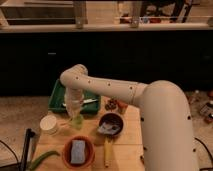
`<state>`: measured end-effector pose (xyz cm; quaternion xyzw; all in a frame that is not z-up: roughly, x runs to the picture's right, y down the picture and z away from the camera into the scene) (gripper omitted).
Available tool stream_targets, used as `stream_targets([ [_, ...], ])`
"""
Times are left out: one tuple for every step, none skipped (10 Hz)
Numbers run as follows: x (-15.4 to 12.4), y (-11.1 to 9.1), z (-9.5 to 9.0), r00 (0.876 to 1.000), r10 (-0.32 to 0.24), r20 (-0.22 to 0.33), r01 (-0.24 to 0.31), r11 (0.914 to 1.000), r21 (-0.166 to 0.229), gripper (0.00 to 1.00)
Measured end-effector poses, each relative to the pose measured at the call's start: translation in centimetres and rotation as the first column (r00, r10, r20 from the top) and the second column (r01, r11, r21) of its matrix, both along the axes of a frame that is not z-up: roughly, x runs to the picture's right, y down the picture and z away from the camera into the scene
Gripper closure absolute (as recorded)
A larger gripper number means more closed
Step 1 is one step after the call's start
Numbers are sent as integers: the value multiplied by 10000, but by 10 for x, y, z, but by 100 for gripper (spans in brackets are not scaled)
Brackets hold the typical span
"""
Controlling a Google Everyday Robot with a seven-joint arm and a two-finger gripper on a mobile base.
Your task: Place fork in plastic cup
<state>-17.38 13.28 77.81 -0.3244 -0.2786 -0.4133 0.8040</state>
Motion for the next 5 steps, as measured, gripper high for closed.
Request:
stream_targets([
  [1,1,1,10000,-11,-16,11,10000,-35,100],
  [1,2,3,10000,-17,-19,16,10000,-67,100],
  [2,3,4,10000,-19,-24,19,9999,-103,100],
  [2,4,6,10000,-13,-24,13,9999,-125,100],
  [2,5,7,10000,-4,-31,4,9999,-160,100],
])
